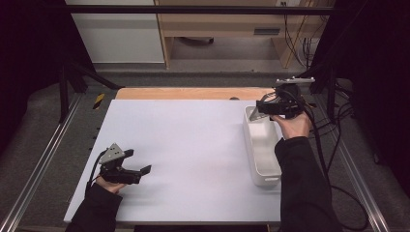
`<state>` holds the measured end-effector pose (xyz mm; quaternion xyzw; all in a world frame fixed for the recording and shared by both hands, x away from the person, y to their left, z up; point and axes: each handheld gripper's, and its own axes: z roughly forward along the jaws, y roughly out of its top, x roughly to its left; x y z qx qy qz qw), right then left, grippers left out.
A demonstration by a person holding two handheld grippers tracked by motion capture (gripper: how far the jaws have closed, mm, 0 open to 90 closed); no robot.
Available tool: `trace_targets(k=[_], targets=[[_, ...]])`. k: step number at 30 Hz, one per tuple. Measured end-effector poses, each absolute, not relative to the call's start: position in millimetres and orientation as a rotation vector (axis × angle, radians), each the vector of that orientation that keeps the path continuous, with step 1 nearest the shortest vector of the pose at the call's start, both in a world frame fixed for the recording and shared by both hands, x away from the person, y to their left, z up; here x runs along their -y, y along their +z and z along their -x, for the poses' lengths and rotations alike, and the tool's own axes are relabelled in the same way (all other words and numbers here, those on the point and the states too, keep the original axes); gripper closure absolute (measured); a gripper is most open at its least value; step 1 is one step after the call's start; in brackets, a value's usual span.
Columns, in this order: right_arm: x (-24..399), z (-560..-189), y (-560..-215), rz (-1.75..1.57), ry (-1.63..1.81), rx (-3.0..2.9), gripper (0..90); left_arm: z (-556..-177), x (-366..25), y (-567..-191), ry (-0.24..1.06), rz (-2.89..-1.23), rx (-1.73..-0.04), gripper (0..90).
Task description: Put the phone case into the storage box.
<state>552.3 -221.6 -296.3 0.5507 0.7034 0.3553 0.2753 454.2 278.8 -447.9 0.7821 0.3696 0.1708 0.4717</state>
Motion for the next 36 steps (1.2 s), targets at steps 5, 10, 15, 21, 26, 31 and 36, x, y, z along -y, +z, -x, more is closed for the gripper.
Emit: trace_targets(k=[5,10,15,21,26,31,36], targets=[[221.6,-560.4,-304.3,-1.512,0.928,-1.883,11.9,-454.4,-278.0,-448.4,0.417,-1.921,-0.902,2.5],[221.7,-569.7,-313.1,-1.539,0.899,-1.877,11.9,-454.5,-278.1,-448.5,0.417,-1.922,-0.901,2.5],[218.4,-577.9,-321.5,-1.566,0.87,-1.88,11.8,-454.6,-277.7,-448.7,0.416,-1.922,-0.898,2.5],[214.5,-587.1,-330.0,-1.589,0.835,-1.885,11.8,-454.2,-277.3,-448.3,0.412,-1.92,-0.888,2.5],[211.8,-592.9,-336.4,-1.607,0.808,-1.892,11.8,-454.4,-277.0,-448.4,0.411,-1.921,-0.886,2.5],[209.4,-597.0,-342.1,-1.619,0.778,-1.892,11.8,-454.1,-276.4,-448.5,0.41,-1.923,-0.881,2.5],[208.8,-601.2,-347.7,-1.636,0.759,-1.891,11.8,-454.3,-275.8,-448.8,0.406,-1.924,-0.878,2.5]])
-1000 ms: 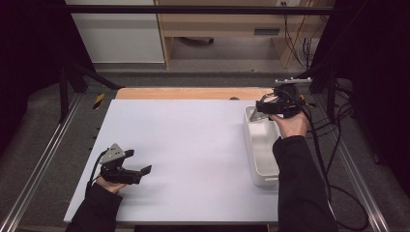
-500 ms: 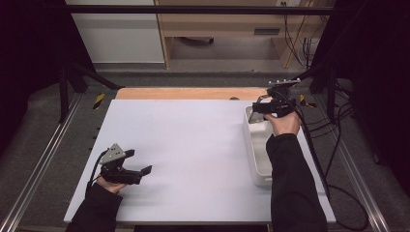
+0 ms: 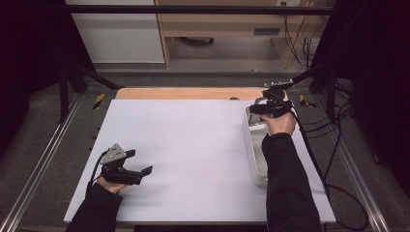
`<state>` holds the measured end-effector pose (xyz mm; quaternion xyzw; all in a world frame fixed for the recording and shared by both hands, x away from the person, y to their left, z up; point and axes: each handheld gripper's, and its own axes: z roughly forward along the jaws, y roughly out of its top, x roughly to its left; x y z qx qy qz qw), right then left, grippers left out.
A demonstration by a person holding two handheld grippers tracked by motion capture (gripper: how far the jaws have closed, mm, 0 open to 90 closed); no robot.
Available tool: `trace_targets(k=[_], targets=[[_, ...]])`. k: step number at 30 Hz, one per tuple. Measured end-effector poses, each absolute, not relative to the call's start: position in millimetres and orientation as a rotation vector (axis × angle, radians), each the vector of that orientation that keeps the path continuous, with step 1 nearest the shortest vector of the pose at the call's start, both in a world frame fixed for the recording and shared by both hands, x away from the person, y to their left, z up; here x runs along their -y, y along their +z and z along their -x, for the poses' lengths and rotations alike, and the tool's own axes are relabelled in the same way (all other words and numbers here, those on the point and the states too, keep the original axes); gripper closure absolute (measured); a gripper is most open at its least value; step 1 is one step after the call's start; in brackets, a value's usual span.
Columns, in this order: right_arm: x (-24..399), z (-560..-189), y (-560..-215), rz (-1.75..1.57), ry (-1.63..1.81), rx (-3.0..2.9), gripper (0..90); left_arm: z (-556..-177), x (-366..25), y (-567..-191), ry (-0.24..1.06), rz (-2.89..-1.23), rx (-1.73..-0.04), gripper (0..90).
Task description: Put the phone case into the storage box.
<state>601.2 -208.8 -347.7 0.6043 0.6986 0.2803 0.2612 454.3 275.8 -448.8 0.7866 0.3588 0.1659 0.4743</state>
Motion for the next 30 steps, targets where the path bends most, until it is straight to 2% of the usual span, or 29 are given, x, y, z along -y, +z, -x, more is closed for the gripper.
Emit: trace_targets(k=[30], targets=[[201.9,-622.8,-373.3,-1.723,0.707,-1.885,11.7,-455.1,-274.0,-450.5,0.393,-1.939,-0.869,2.5]])
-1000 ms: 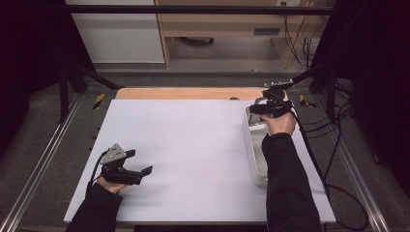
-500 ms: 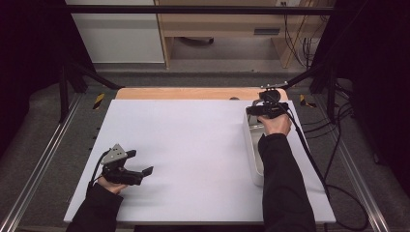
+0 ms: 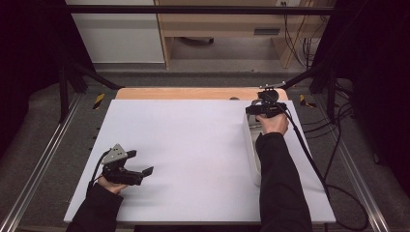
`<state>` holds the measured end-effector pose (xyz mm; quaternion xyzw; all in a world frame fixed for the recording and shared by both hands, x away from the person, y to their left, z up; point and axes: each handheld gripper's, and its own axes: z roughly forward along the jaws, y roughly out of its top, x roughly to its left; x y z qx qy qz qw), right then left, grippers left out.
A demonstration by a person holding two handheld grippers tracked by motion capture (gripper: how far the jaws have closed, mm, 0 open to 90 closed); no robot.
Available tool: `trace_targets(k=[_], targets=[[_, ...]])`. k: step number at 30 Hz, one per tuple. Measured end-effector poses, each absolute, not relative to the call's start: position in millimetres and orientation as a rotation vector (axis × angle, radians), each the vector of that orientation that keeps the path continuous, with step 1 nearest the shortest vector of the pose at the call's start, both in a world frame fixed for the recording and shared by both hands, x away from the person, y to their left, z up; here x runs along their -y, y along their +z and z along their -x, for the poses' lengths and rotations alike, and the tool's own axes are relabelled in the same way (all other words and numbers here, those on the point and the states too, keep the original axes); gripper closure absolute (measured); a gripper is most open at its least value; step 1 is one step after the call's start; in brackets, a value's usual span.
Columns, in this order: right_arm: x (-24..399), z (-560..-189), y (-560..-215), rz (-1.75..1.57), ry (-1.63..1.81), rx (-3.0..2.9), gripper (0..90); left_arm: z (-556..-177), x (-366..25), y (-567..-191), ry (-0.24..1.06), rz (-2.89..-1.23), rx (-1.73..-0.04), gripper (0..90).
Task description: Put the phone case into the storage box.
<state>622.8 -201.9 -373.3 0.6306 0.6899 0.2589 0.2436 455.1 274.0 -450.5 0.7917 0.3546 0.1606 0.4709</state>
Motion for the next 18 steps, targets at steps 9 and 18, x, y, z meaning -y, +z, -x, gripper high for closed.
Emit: trace_targets(k=[9,18], targets=[[201.4,-625.9,-376.2,-1.734,0.691,-1.884,11.6,-455.3,-273.6,-450.9,0.389,-1.944,-0.865,2.5],[202.1,-628.0,-376.4,-1.741,0.698,-1.88,11.5,-455.5,-273.3,-451.1,0.387,-1.947,-0.863,2.5]])
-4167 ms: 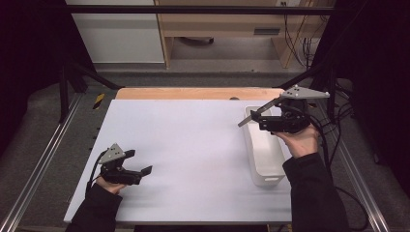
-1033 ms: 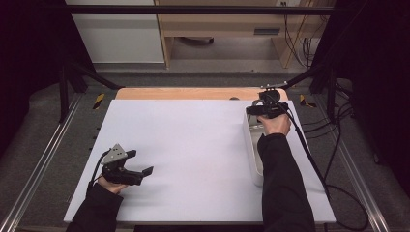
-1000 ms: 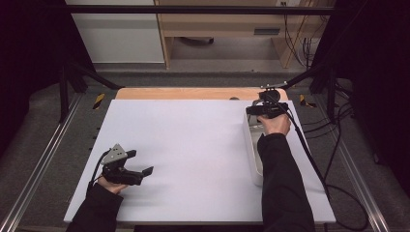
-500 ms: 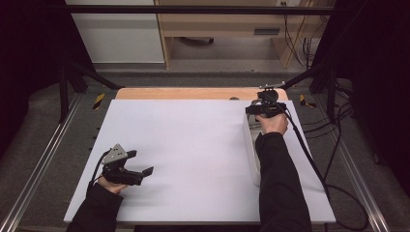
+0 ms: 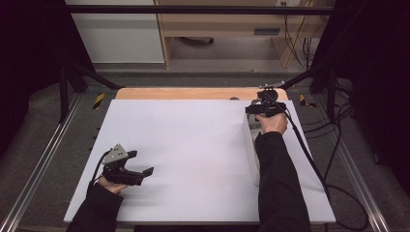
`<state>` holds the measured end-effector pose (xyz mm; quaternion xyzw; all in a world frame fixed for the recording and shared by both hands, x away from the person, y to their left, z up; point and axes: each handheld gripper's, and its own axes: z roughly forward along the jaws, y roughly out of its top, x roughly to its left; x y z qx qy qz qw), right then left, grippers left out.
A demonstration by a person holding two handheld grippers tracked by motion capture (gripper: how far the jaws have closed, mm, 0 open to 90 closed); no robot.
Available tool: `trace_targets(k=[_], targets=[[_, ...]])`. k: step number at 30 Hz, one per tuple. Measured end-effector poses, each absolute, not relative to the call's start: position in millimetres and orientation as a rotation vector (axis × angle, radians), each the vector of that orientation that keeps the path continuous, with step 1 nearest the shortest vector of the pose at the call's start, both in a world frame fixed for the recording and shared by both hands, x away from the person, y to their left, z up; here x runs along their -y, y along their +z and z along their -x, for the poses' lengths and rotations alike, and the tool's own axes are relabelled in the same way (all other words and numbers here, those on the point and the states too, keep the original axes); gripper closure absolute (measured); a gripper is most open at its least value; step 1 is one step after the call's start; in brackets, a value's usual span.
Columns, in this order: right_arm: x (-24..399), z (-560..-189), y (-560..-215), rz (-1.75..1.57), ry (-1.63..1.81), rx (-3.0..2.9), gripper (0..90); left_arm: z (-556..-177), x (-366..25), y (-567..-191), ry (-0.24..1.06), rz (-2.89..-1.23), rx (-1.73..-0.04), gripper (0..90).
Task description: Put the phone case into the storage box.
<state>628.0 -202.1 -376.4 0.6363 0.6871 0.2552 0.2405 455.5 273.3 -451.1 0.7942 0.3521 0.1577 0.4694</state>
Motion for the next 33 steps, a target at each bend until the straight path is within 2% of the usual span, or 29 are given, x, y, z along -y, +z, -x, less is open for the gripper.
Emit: trace_targets(k=[5,9,23,33], targets=[[201.1,-628.1,-377.6,-1.713,0.704,-1.884,10.0,-455.5,-273.4,-451.0,0.386,-1.946,-0.863,2.5],[200.6,-629.1,-377.4,-1.702,0.724,-1.892,0.4,-455.5,-273.4,-451.1,0.385,-1.947,-0.861,2.5],[204.3,-620.3,-364.7,-1.608,0.824,-1.821,0.1,-455.7,-272.9,-451.3,0.384,-1.949,-0.859,2.5],[201.8,-594.4,-347.7,-1.426,0.999,-1.835,0.1,-455.0,-271.8,-451.0,0.377,-1.946,-0.85,2.5]])
